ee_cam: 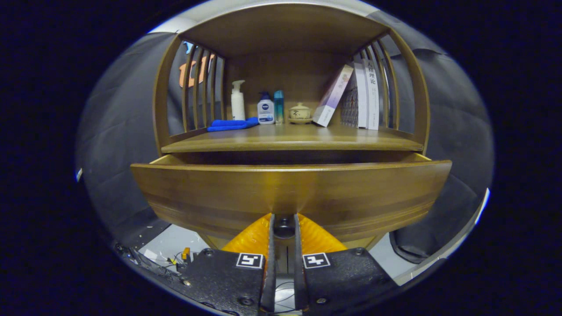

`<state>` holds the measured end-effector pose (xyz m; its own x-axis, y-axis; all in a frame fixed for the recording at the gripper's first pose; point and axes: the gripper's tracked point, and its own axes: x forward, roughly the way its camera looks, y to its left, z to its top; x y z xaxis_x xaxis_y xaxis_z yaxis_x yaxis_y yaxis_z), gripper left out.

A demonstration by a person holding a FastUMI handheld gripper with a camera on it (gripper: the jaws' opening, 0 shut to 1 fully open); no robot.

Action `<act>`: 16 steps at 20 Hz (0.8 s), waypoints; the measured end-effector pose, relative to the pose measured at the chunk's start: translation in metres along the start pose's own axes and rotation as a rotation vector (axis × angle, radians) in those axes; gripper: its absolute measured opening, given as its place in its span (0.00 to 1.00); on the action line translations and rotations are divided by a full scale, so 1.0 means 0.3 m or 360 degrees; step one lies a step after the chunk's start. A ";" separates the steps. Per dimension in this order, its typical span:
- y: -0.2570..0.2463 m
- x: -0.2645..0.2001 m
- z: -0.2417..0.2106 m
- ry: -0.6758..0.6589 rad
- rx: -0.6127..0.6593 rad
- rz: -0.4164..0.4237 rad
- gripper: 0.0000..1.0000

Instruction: Pull open the drawer, take out the items inside it, and place them on the countertop above the cabinet.

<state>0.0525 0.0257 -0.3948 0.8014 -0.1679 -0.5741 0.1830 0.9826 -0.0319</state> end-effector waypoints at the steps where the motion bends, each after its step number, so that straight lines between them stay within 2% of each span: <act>1: -0.001 -0.020 -0.007 0.0004 -0.0002 0.0001 0.20; 16: 0.008 -0.283 -0.148 0.0077 -0.0045 0.0086 0.20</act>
<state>-0.0404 0.0459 -0.3824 0.7812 -0.1109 -0.6143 0.1235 0.9921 -0.0221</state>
